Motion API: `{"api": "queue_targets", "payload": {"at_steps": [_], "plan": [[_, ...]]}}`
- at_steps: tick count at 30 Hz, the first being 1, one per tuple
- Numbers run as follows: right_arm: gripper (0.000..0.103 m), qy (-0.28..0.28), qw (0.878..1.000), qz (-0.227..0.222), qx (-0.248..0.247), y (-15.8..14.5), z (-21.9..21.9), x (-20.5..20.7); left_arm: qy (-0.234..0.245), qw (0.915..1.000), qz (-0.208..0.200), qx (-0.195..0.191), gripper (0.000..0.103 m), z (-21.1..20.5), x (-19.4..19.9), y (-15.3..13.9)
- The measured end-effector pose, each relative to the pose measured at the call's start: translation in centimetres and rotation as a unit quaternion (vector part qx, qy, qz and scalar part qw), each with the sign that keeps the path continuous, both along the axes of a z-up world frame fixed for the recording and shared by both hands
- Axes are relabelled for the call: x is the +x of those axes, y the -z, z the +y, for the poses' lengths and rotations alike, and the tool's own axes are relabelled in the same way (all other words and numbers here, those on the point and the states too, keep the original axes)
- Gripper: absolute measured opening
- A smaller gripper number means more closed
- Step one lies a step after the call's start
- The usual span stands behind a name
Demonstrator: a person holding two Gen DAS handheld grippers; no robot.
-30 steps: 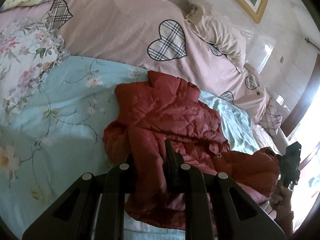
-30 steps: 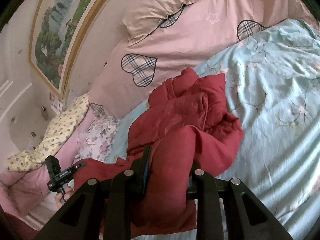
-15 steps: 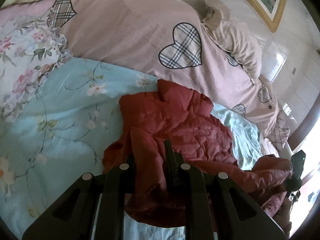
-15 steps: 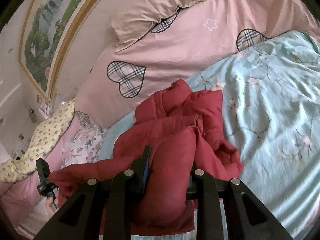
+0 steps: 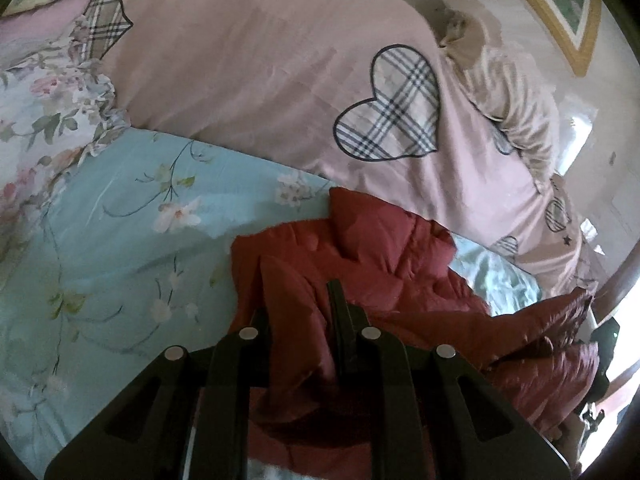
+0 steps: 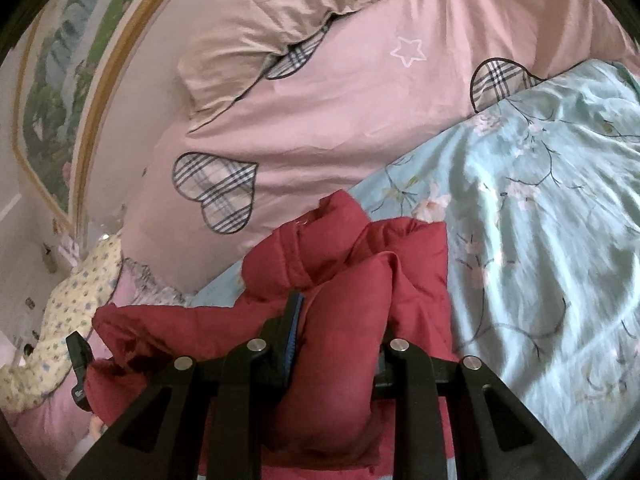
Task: Fold large clothes
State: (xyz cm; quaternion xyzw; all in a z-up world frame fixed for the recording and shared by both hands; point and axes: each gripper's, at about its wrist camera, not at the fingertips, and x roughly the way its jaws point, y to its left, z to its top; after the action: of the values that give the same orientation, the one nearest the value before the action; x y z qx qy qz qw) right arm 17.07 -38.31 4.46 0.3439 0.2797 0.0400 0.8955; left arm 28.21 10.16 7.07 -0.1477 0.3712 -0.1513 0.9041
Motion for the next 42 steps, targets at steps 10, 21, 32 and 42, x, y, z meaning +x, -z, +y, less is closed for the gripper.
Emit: {"api": "queue_targets", "payload": {"at_steps": [10, 21, 32, 42], "plan": [[0.024, 0.030, 0.999, 0.042, -0.011, 2.4, -2.2, 7.4, -0.034, 0.9984, 0.035, 0.027, 0.015, -1.9, 8.4, 2.9], [0.025, 0.063, 0.996, 0.061, -0.001, 5.5, -3.1, 12.7, -0.059, 0.9949, 0.044, 0.069, 0.019, -3.9, 14.1, 6.1], [0.025, 0.077, 0.994, 0.075, -0.011, 8.1, -3.3, 14.6, -0.061, 0.9956, 0.050, 0.051, 0.032, -3.5, 15.2, 7.3], [0.025, 0.086, 0.993, 0.081, -0.023, 8.4, -3.0, 15.4, -0.011, 0.9993, -0.014, 0.032, 0.047, -2.9, 7.5, 2.6]]}}
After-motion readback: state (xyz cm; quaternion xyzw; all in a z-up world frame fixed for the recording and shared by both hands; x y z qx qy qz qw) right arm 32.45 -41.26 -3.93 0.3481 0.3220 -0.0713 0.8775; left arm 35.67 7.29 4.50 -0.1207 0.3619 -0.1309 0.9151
